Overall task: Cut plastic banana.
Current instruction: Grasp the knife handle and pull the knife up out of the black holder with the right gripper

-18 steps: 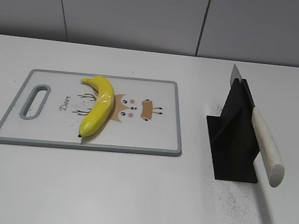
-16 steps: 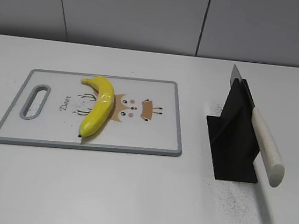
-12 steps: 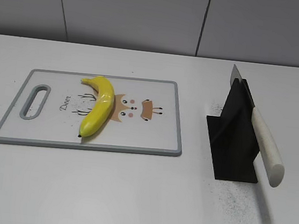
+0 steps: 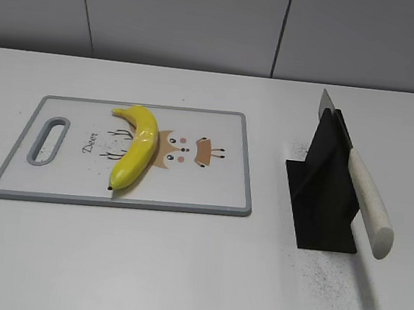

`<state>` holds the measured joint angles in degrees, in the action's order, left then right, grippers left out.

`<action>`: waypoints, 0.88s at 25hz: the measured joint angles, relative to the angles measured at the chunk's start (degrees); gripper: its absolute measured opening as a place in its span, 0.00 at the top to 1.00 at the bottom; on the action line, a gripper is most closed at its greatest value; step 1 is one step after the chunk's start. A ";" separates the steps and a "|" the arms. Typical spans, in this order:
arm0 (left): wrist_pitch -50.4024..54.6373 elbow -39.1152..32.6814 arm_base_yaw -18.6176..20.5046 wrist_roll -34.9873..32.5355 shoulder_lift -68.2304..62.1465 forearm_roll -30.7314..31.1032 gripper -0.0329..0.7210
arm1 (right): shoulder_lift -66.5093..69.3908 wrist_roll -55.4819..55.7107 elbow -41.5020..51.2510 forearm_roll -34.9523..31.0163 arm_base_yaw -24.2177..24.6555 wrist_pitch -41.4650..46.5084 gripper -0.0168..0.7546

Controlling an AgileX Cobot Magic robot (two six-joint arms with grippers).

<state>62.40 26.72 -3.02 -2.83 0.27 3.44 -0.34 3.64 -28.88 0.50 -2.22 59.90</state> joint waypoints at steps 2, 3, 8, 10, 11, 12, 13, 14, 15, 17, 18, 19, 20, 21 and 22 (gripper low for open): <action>0.00 0.00 0.00 0.00 0.00 0.00 0.17 | 0.00 0.00 0.00 0.00 0.00 0.00 0.25; 0.00 0.00 0.00 0.00 0.00 0.00 0.17 | 0.00 0.00 0.00 0.00 0.00 0.00 0.25; 0.00 0.00 0.00 0.00 0.00 0.00 0.17 | 0.00 0.00 0.00 0.00 0.00 0.00 0.25; 0.00 0.00 0.00 0.00 0.00 0.00 0.17 | 0.00 0.00 0.00 0.00 0.00 0.00 0.25; 0.00 0.00 0.00 0.00 0.00 0.00 0.17 | 0.00 0.00 0.00 0.00 0.00 0.00 0.25; 0.00 0.00 0.00 0.00 0.00 0.00 0.17 | 0.00 0.00 0.00 0.00 0.00 0.00 0.25; 0.00 0.00 0.00 0.00 0.00 0.00 0.17 | 0.00 0.00 0.00 0.00 0.00 0.00 0.25; 0.00 0.00 0.00 0.00 0.00 0.00 0.17 | 0.00 0.00 0.00 0.00 0.00 0.00 0.25; 0.00 0.00 0.00 0.00 0.00 0.00 0.17 | 0.00 0.00 0.00 0.00 0.00 0.00 0.25; 0.00 0.00 0.00 0.00 0.00 0.00 0.17 | 0.00 0.00 0.00 0.65 0.00 0.00 0.25; 0.00 0.00 0.00 0.00 0.00 0.00 0.17 | 0.00 0.00 0.00 1.31 0.00 0.00 0.25; 0.00 0.00 0.00 0.00 0.00 0.00 0.17 | 0.00 0.00 0.00 2.23 0.00 0.00 0.25; 0.00 0.00 0.00 0.00 0.00 0.00 0.17 | 0.00 0.00 -0.06 2.91 0.00 -0.07 0.25; 0.00 0.00 0.00 0.00 0.00 0.00 0.17 | 0.22 0.00 -0.19 3.53 0.00 -0.25 0.25; 0.00 0.00 0.00 0.00 0.00 0.00 0.17 | 0.86 0.00 -0.47 3.84 0.00 -0.53 0.25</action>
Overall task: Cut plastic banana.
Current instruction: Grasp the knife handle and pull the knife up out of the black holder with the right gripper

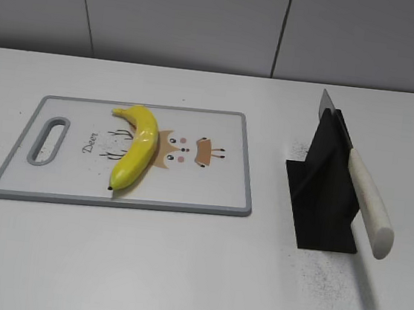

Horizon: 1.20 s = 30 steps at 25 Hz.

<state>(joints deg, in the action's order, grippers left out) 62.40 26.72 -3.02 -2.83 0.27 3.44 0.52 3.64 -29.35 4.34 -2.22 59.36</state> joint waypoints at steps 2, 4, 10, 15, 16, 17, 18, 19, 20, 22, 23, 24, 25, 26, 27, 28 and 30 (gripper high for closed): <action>0.00 0.00 0.00 0.00 0.00 0.00 0.17 | 2.19 0.00 -0.63 0.12 0.00 -1.32 0.25; 0.00 0.00 0.00 0.00 0.00 0.00 0.17 | 5.83 0.00 -0.97 0.18 0.00 -2.46 0.25; -0.06 0.00 0.00 -0.82 0.00 -1.28 0.17 | 18.64 -0.05 -4.80 0.18 0.00 -3.41 0.25; -0.06 0.00 0.00 -5.69 0.00 -6.03 0.17 | 26.87 -0.05 -9.25 0.13 -2.30 -3.67 0.25; -0.06 0.00 0.00 -6.08 0.00 -6.43 0.17 | 28.24 -0.05 -10.12 0.13 -3.75 -3.67 0.25; -0.06 0.00 0.00 -6.15 0.00 -6.67 0.17 | 29.56 -0.05 -11.04 0.13 -5.42 -3.67 0.25; -0.06 0.00 0.00 -6.21 0.00 -6.67 0.17 | 30.90 -0.05 -11.99 0.13 -6.91 -3.67 0.25; -0.06 0.00 0.00 -6.26 0.00 -6.80 0.17 | 32.07 -0.05 -12.79 0.07 -8.66 -3.67 0.25; -0.06 0.00 0.00 -6.26 0.00 -6.79 0.17 | 33.59 -0.05 -13.76 0.07 -10.36 -3.62 0.25; -0.06 0.00 0.00 -6.26 0.00 -6.80 0.17 | 36.60 0.18 -15.66 0.07 -13.50 -3.40 0.25; -0.06 0.00 0.00 -6.26 0.00 -6.80 0.17 | 38.35 0.97 -16.68 0.07 -15.25 -3.34 0.25; -0.06 0.00 0.00 -6.26 0.00 -6.80 0.17 | 40.13 1.82 -17.66 0.07 -16.92 -3.35 0.25; -0.06 0.00 0.00 -6.26 0.00 -6.80 0.17 | 41.66 3.43 -18.61 0.07 -18.26 -3.23 0.25; -0.06 0.00 0.00 -6.26 0.00 -6.80 0.17 | 43.55 4.64 -19.41 0.07 -19.81 -3.05 0.25; -0.06 0.00 0.00 -6.26 0.00 -6.80 0.17 | 45.43 6.05 -20.39 0.07 -21.27 -2.61 0.25; -0.06 0.00 0.00 -6.26 0.00 -6.80 0.17 | 47.19 7.60 -21.36 0.12 -22.38 -2.20 0.25; -0.06 0.00 0.00 -6.26 0.00 -6.80 0.17 | 50.28 10.86 -22.76 0.38 -24.62 -1.88 0.25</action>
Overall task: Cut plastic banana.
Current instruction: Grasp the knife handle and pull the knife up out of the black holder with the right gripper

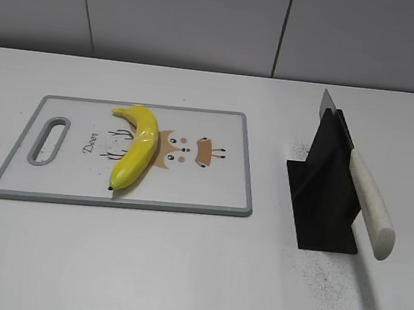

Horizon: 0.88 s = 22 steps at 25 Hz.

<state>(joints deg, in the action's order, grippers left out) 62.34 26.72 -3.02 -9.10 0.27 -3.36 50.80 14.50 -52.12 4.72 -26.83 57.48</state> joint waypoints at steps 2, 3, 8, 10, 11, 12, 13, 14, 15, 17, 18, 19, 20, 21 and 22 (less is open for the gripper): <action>0.00 0.00 0.00 0.00 0.00 0.00 0.17 | 2.91 2.49 -1.02 -0.02 -1.24 0.59 0.25; 0.00 0.00 0.00 0.00 0.00 0.00 0.17 | 4.40 2.94 -1.39 -0.34 -1.43 1.33 0.25; 0.00 0.00 0.00 -0.02 0.00 0.00 0.18 | 12.34 4.13 -2.50 -1.76 -1.56 3.69 0.25; 0.00 0.00 0.00 -0.02 0.00 0.00 0.18 | 15.76 4.19 -2.50 -1.83 -1.56 3.74 0.25; 0.00 0.00 0.00 -0.02 0.00 0.00 0.18 | 17.63 4.19 -2.50 -1.88 -1.56 3.57 0.25; 0.00 0.00 0.00 -0.02 0.00 0.00 0.18 | 19.48 4.24 -2.50 -1.89 -1.56 3.16 0.25; 0.00 0.00 0.00 -0.02 0.00 0.00 0.18 | 21.02 4.24 -2.50 -1.94 -1.56 2.45 0.25; 0.00 0.00 0.00 -0.02 0.00 0.00 0.18 | 22.89 4.30 -2.56 -1.94 -1.56 1.71 0.25; 0.00 0.00 0.00 -0.02 0.00 0.00 0.18 | 24.71 4.30 -2.56 -1.94 -1.56 1.00 0.25; 0.00 0.00 0.00 -0.02 0.00 0.00 0.18 | 27.89 4.34 -2.61 -1.94 -1.56 -0.44 0.25; 0.00 0.00 0.00 -0.02 0.00 0.00 0.18 | 29.56 4.34 -2.61 -1.94 -1.56 -0.94 0.25; 0.00 0.00 0.00 -0.02 0.00 0.00 0.19 | 31.12 4.36 -2.61 -1.94 -1.56 -1.37 0.25; 0.00 0.00 0.00 -0.02 0.00 0.00 0.19 | 32.35 4.68 -2.61 -1.94 -1.56 -1.88 0.25; 0.00 0.00 0.00 -0.02 0.00 0.00 0.19 | 33.68 5.18 -2.61 -1.94 -1.56 -2.27 0.25; 0.00 0.00 0.00 -0.02 0.00 0.00 0.20 | 34.84 5.71 -2.61 -1.94 -1.56 -2.63 0.25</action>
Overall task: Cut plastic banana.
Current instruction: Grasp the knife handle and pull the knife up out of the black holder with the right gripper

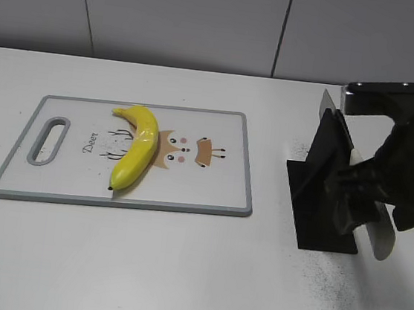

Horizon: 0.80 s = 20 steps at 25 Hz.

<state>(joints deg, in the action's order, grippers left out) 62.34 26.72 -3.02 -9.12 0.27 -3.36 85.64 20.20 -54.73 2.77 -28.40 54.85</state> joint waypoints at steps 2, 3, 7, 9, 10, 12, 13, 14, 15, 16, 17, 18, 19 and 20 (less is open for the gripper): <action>0.00 0.00 0.00 0.00 0.00 0.00 0.20 | 1.81 1.20 0.00 0.00 0.00 -0.99 0.27; 0.00 0.00 0.00 0.00 0.00 0.00 0.20 | 2.59 1.61 0.00 0.00 0.00 -1.26 0.31; 0.00 0.00 0.00 0.00 0.00 0.00 0.20 | 3.47 3.42 0.00 0.00 0.00 -1.94 0.58; 0.00 0.00 0.00 0.00 0.00 0.00 0.21 | 3.47 4.37 0.00 0.23 0.00 -1.75 0.77; 0.00 0.00 0.00 0.00 0.00 0.00 0.21 | 3.47 4.82 0.00 0.35 0.00 -1.73 0.77; 0.00 0.00 0.00 0.00 0.00 -0.05 0.21 | 3.47 5.52 0.00 0.42 0.00 -1.80 0.77; 0.00 0.00 0.00 0.00 0.00 -0.06 0.21 | 3.47 5.60 0.00 0.42 0.00 -1.80 0.77; 0.00 0.00 0.00 0.00 0.00 -0.06 0.21 | 3.34 5.65 0.00 0.42 0.00 -1.84 0.77; 0.00 0.00 0.00 -0.06 0.00 -0.06 0.21 | 3.19 5.65 0.00 0.42 0.00 -1.84 0.77; 0.00 0.00 0.00 0.01 0.00 -0.06 0.21 | 2.78 5.71 0.00 0.42 0.00 -1.87 0.77; 0.00 0.00 0.00 -0.06 0.00 -0.06 0.21 | 2.13 5.71 0.00 0.37 0.00 -1.87 0.77; 0.00 0.00 0.00 -0.07 0.00 -0.06 0.21 | 1.46 5.76 0.00 0.29 0.00 -1.64 0.77; 0.00 0.00 0.00 -0.04 0.00 -0.06 0.21 | 0.54 5.81 0.00 0.29 0.00 -1.47 0.77; 0.00 0.00 0.00 -0.04 0.00 -0.06 0.21 | -0.49 5.87 0.00 0.24 0.00 -1.38 0.77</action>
<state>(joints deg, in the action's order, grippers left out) 62.34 26.72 -3.02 -9.16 0.27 -3.43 85.15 26.07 -54.73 3.01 -28.40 53.47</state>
